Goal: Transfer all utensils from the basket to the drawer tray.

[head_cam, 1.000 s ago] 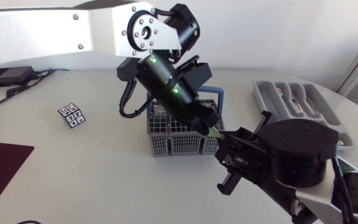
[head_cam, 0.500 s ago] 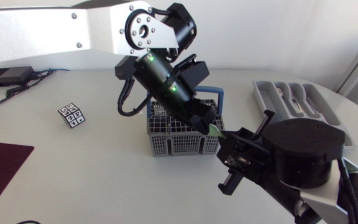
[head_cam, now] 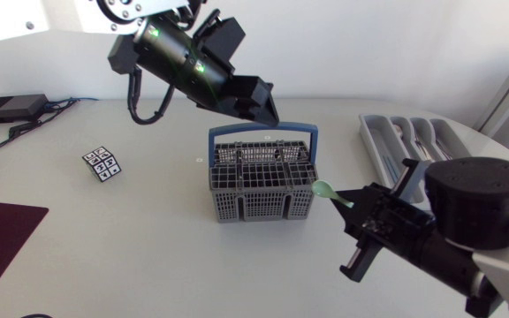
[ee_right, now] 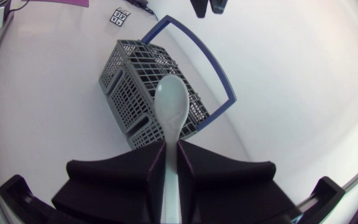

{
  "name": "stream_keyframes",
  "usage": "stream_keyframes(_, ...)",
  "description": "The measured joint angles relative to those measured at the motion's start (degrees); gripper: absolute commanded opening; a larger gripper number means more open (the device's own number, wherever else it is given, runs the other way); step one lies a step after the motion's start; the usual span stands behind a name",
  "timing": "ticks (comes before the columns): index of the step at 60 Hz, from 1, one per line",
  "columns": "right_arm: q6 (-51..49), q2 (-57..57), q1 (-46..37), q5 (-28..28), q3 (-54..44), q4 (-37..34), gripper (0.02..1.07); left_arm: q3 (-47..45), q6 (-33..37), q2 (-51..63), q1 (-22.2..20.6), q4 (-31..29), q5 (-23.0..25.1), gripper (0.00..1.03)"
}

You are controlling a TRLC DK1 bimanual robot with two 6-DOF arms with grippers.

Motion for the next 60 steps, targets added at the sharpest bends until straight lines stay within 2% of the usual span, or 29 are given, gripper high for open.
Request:
stream_keyframes(14,-5.9,-3.2,-25.6,-21.9,-0.2,-5.1,0.15,-4.7,0.1,-6.3,1.7,2.7,-1.8,1.0)
stream_keyframes(26,-15.3,1.9,-44.9,-35.8,-0.2,-5.5,0.15,-9.6,0.3,-7.9,5.2,4.3,-4.5,1.0)
stream_keyframes(38,-24.7,11.7,-57.3,-43.3,1.8,-6.8,0.15,-13.3,1.0,-9.7,6.3,4.6,-4.6,1.0)
stream_keyframes(47,-33.3,22.3,-65.3,-46.8,8.2,-8.2,0.15,-16.1,1.9,-11.1,7.1,5.5,-5.4,1.0)
stream_keyframes(60,-47.2,38.0,-73.3,-47.3,21.0,-13.3,0.15,-21.7,2.5,-13.6,9.5,8.5,-6.1,1.0)
